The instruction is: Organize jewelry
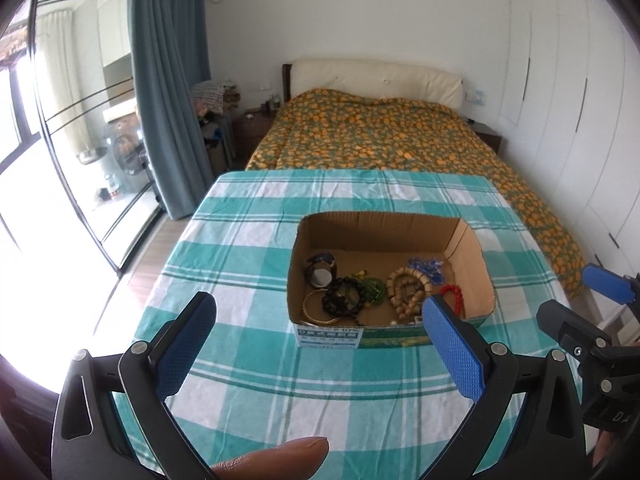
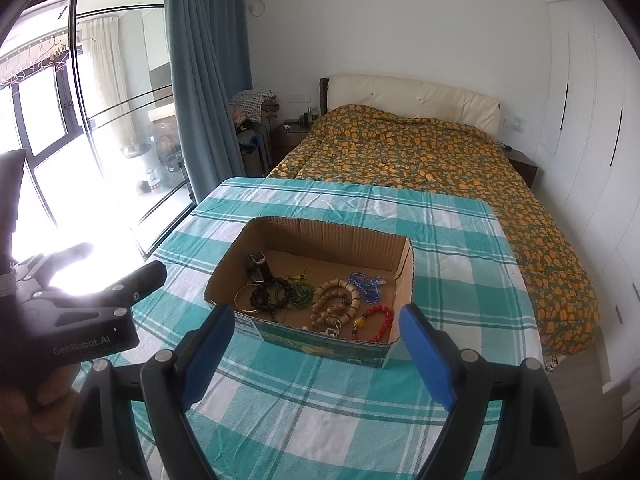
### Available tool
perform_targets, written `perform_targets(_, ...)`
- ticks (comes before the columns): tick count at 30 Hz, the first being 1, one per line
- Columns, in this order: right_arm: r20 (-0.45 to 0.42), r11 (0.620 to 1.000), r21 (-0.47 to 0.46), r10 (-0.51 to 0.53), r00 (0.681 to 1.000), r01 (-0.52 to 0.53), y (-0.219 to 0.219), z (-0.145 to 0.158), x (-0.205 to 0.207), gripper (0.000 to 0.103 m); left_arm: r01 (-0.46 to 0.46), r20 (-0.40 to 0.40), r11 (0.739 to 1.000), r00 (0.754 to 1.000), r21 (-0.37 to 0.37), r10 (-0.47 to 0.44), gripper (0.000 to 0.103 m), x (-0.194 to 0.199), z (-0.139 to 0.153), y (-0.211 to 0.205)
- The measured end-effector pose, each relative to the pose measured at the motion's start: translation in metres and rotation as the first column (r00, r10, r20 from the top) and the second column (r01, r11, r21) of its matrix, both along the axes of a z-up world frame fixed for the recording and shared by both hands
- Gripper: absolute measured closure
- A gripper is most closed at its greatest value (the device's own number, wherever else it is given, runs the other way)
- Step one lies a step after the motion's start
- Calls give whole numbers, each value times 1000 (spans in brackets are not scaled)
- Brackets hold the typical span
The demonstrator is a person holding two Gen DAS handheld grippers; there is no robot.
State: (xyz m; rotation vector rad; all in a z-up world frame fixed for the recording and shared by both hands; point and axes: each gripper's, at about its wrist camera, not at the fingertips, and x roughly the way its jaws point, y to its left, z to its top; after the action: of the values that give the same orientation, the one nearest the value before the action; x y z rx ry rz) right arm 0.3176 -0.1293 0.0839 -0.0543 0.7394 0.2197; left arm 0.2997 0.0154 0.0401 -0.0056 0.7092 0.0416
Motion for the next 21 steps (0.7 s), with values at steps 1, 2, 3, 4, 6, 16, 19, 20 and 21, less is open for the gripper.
perform_targets(1,1,1000,-1,1,1000,-1,0,0,0,17,0,2,1000,1000,-1,0,0,0,1,0)
perform_targets(2,4,1000,-3,2,1000,-2,1,1,-1,17,-1,3,1000,1000,-1,1,0,-1,1,1)
perform_targets(3,6,1000,-6,3,1000,-3,1,1,-1,17,-2,5,1000,1000,0,2,0,-1,2,0)
perform_targets(4,6,1000,-8,4,1000,-4,1,1,-2,17,-3,6,1000,1000,2,3,0,-1,2,0)
perform_targets(6,5,1000,-7,8,1000,-8,2,1,-2,17,-5,8,1000,1000,5,5,0,-2,2,0)
perform_targets(16,4,1000,-18,8,1000,-8,4,1,-4,17,-19,6,1000,1000,18,19,0,0,0,-1)
perform_targets(19,7,1000,-21,9,1000,-9,4,2,-4,17,-21,1,1000,1000,16,21,0,0,-1,-1)
perform_targets(20,7,1000,-22,10,1000,-9,5,3,-5,17,-20,-1,1000,1000,15,20,0,1,-1,-1)
perform_targets(21,6,1000,-22,10,1000,-10,5,3,-5,17,-20,-2,1000,1000,16,20,0,1,-2,-1)
